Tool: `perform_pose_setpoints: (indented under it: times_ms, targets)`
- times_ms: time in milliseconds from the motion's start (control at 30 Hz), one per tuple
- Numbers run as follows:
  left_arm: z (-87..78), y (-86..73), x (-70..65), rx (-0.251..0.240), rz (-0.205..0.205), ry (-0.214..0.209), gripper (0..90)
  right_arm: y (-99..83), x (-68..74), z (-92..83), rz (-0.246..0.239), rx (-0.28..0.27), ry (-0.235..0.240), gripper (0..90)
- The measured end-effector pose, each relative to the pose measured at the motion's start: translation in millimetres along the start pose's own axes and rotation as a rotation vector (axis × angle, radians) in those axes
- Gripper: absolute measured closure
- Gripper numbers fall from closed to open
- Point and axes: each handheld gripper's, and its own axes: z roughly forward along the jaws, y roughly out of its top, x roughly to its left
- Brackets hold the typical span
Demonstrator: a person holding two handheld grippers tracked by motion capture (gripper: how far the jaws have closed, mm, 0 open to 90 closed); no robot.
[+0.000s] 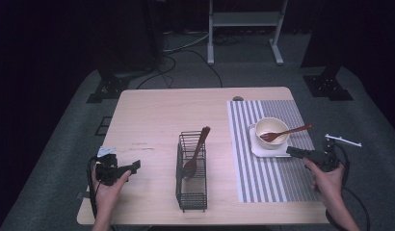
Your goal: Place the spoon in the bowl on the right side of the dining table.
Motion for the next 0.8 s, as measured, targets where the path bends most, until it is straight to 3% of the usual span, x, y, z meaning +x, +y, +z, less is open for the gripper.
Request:
perform_pose_setpoints:
  times_ms: [800]
  targets:
    - [0.3,0.0,-0.2,0.001,0.002,-0.001,1.9,-20.4,2.3,4.0,-0.015,0.026,0.024,46.9]
